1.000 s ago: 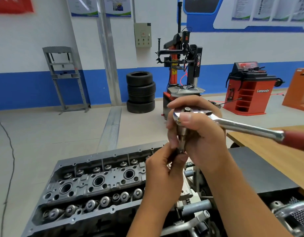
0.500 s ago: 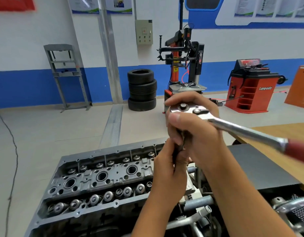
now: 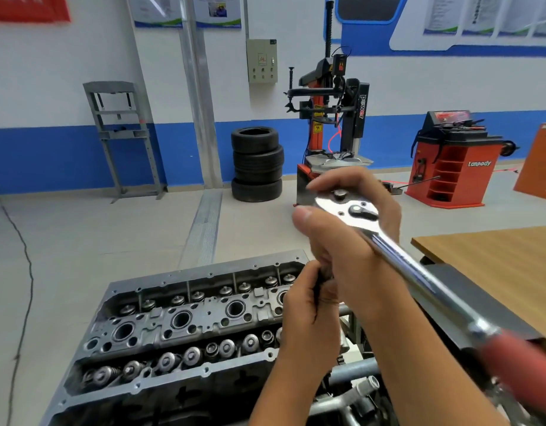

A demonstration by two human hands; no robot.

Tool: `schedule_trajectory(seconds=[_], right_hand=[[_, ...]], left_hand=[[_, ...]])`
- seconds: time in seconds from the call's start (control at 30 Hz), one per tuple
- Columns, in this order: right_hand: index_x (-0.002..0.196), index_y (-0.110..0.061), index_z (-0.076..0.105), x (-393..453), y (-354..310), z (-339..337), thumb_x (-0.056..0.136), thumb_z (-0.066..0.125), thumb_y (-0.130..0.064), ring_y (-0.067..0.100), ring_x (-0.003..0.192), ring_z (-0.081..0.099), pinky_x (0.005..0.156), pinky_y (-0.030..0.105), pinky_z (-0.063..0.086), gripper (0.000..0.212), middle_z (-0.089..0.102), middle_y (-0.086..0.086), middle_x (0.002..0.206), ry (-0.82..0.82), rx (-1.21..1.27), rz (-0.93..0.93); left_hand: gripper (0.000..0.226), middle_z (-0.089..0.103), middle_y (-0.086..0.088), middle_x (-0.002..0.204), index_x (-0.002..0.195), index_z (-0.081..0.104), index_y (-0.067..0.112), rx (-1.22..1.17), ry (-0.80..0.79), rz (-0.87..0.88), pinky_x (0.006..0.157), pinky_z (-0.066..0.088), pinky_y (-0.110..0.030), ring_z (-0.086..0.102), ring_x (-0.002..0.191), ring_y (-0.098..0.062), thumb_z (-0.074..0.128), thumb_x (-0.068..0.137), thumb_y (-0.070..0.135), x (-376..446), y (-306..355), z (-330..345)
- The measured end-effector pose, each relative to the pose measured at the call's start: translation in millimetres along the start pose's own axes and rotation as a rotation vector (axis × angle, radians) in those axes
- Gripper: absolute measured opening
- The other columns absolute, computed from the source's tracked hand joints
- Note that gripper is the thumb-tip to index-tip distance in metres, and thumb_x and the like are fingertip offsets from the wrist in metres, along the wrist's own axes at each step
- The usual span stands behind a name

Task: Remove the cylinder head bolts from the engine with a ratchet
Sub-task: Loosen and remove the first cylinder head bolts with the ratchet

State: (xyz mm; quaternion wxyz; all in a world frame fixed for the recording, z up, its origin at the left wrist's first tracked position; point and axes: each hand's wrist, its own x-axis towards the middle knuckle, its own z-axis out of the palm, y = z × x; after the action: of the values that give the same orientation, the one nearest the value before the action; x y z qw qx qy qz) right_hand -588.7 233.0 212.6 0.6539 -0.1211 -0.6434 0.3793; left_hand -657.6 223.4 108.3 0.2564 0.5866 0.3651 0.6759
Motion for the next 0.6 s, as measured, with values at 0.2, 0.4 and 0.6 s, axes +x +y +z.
schedule_trajectory(seconds=[0.2, 0.4, 0.6], right_hand=[[0.096, -0.008, 0.064, 25, 0, -27, 0.073, 0.085, -0.028, 0.010, 0.042, 0.017, 0.044, 0.024, 0.010, 0.038, 0.037, 0.004, 0.052, -0.455, 0.688, 0.357], [0.094, -0.013, 0.065, -2, 2, -4, 0.078, 0.071, -0.021, 0.017, 0.044, 0.033, 0.047, 0.023, 0.028, 0.019, 0.043, 0.004, 0.057, 0.021, 0.211, 0.025], [0.095, -0.011, 0.068, 6, 2, 1, 0.074, 0.080, -0.018, 0.008, 0.048, 0.044, 0.050, 0.021, 0.037, 0.025, 0.054, -0.011, 0.065, -0.076, 0.023, -0.030]], left_hand=[[0.045, 0.048, -0.011, 0.079, 0.093, 0.056, 0.017, 0.029, -0.091, 0.026, 0.062, 0.036, -0.038, 0.042, 0.070, -0.030, 0.051, 0.100, 0.062, 4, 0, -6], [0.027, 0.052, 0.013, 0.069, 0.082, 0.060, 0.032, -0.034, -0.007, 0.012, 0.056, 0.036, -0.028, 0.041, 0.060, -0.009, 0.053, 0.105, 0.021, 0, -3, -1], [0.031, 0.057, 0.014, 0.071, 0.083, 0.067, 0.026, -0.195, -0.075, -0.035, 0.061, 0.038, -0.019, 0.047, 0.063, -0.004, 0.054, 0.104, 0.007, 1, -1, -10]])
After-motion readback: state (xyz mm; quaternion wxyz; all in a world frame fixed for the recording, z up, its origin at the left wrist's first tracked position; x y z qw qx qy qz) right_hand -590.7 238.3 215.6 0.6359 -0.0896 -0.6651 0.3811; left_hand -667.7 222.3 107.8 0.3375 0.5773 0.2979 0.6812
